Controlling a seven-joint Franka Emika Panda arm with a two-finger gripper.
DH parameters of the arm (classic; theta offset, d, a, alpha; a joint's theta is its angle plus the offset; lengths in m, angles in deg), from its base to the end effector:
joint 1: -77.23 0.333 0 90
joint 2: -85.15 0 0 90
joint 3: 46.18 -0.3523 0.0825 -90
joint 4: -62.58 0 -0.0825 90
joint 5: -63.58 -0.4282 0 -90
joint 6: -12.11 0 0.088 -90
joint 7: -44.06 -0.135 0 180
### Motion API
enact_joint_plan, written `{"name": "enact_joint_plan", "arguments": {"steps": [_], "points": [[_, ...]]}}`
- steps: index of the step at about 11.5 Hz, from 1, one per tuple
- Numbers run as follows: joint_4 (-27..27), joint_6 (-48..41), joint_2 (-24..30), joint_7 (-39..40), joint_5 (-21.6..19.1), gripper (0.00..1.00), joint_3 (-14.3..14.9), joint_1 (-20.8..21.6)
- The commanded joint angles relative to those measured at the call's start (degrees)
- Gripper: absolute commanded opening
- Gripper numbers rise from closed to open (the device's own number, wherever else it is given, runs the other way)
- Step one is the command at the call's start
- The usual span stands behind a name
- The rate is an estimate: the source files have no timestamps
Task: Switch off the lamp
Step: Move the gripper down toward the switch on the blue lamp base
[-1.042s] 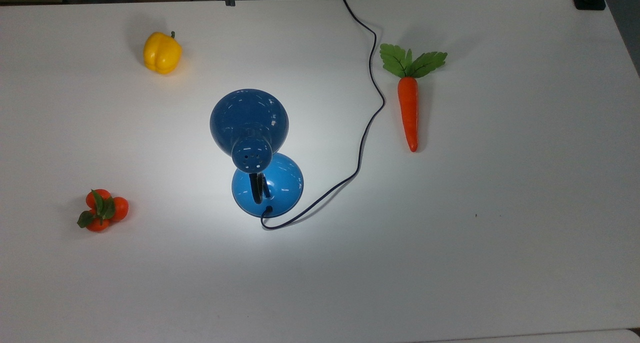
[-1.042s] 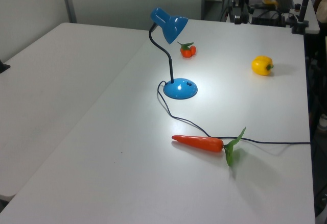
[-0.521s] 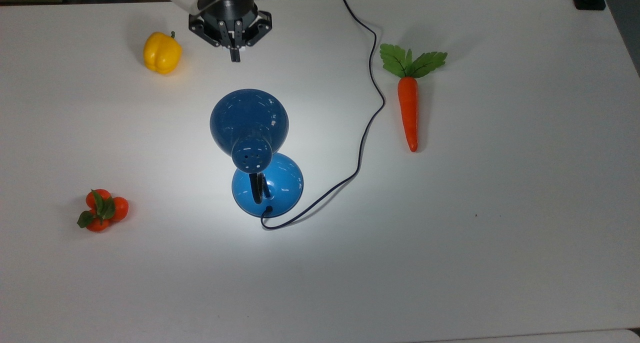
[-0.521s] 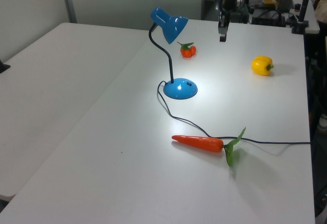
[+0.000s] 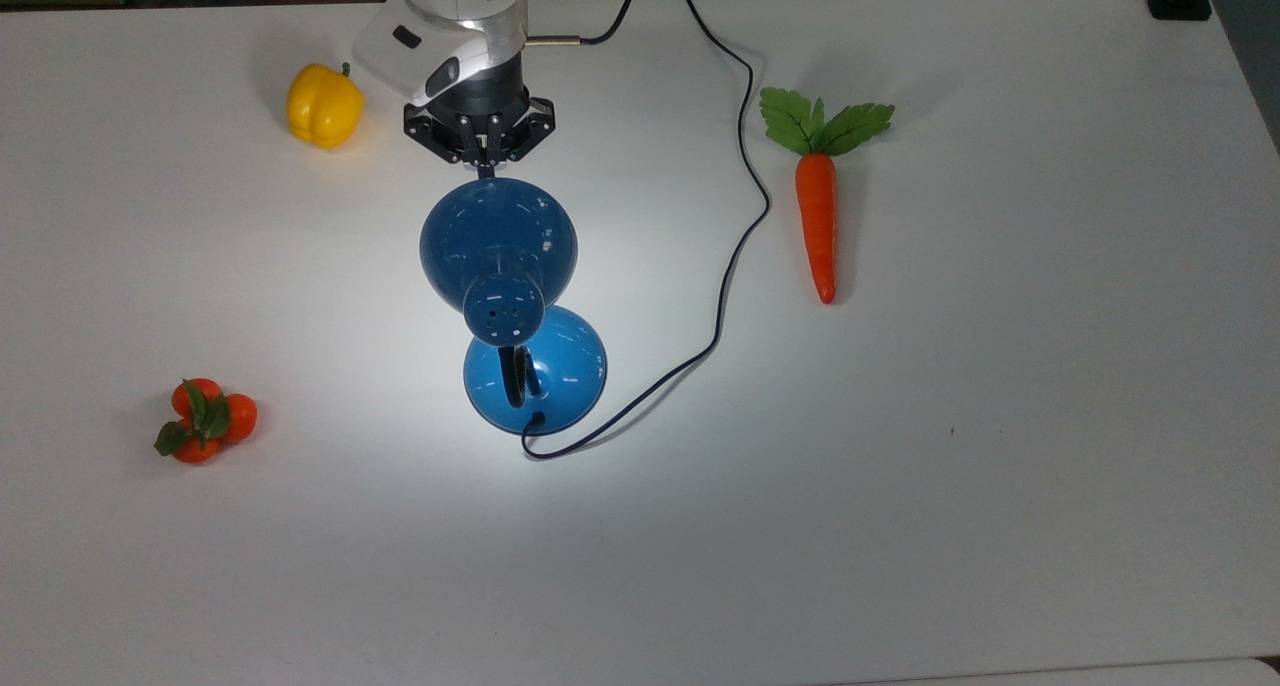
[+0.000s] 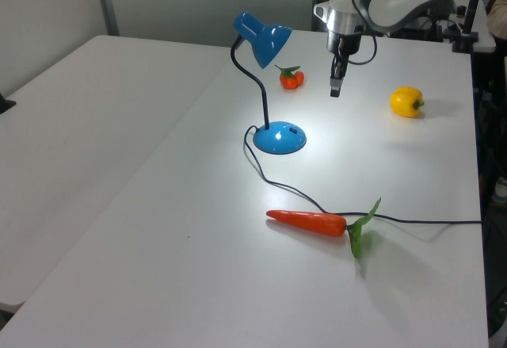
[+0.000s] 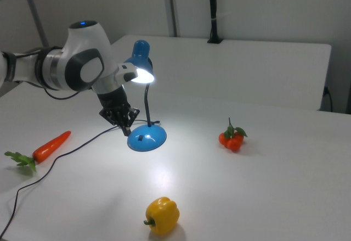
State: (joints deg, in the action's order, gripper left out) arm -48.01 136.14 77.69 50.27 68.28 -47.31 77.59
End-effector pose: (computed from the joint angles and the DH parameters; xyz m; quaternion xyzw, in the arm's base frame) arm 0.6458 0.0113 0.4181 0.9942 0.0879 0.0507 0.0360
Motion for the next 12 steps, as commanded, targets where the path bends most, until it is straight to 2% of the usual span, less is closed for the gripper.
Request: {"name": "enact_joint_plan", "arguments": {"steps": [1,7,12], "points": [[-3.12,9.62,-2.55,0.65,-0.56,0.00,0.25,0.51],[-3.93,26.42,-10.11,0.21,-0.56,0.00,0.16,2.44],[-3.58,33.20,-12.67,0.03,-0.56,0.00,0.16,2.62]]}}
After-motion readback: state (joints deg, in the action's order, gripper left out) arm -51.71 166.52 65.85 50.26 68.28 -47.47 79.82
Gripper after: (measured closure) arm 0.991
